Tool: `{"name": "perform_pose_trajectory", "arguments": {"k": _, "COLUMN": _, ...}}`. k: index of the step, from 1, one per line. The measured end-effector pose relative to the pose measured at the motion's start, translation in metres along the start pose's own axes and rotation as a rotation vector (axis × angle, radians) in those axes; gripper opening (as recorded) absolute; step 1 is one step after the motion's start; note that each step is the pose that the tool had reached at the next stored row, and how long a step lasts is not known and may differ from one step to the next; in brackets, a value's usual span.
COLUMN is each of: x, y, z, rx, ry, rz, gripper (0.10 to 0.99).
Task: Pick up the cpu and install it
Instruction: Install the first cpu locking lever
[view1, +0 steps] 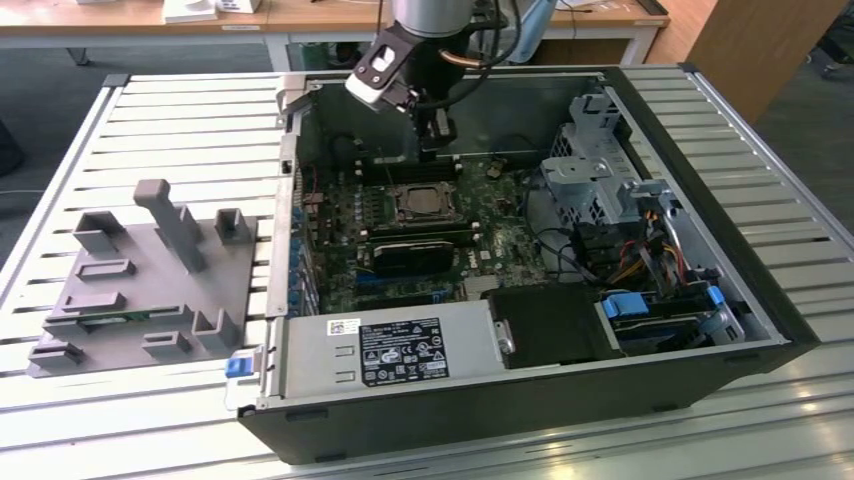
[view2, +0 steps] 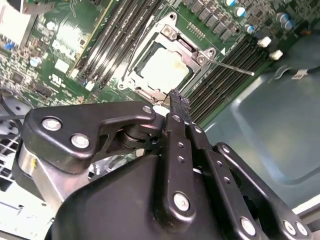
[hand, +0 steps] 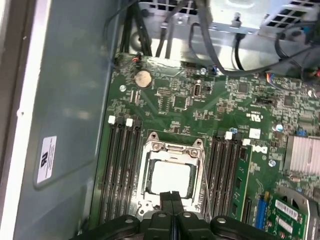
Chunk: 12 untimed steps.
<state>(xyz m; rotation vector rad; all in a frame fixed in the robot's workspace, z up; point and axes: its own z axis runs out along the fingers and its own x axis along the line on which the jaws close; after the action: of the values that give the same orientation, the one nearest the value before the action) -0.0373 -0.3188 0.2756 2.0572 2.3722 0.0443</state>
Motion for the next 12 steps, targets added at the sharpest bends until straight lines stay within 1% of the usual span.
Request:
{"name": "perform_pose_trajectory", "arguments": {"k": 5, "x": 0.0001, "y": -0.0007, "z": 0.0004, "rx": 0.001, "ry": 0.0012, "rz": -0.053, "gripper": 0.106}}
{"name": "perform_pose_trajectory", "arguments": {"k": 12, "x": 0.0001, "y": -0.0009, "z": 0.0012, "rx": 0.003, "ry": 0.0039, "rz": -0.177, "gripper": 0.106}}
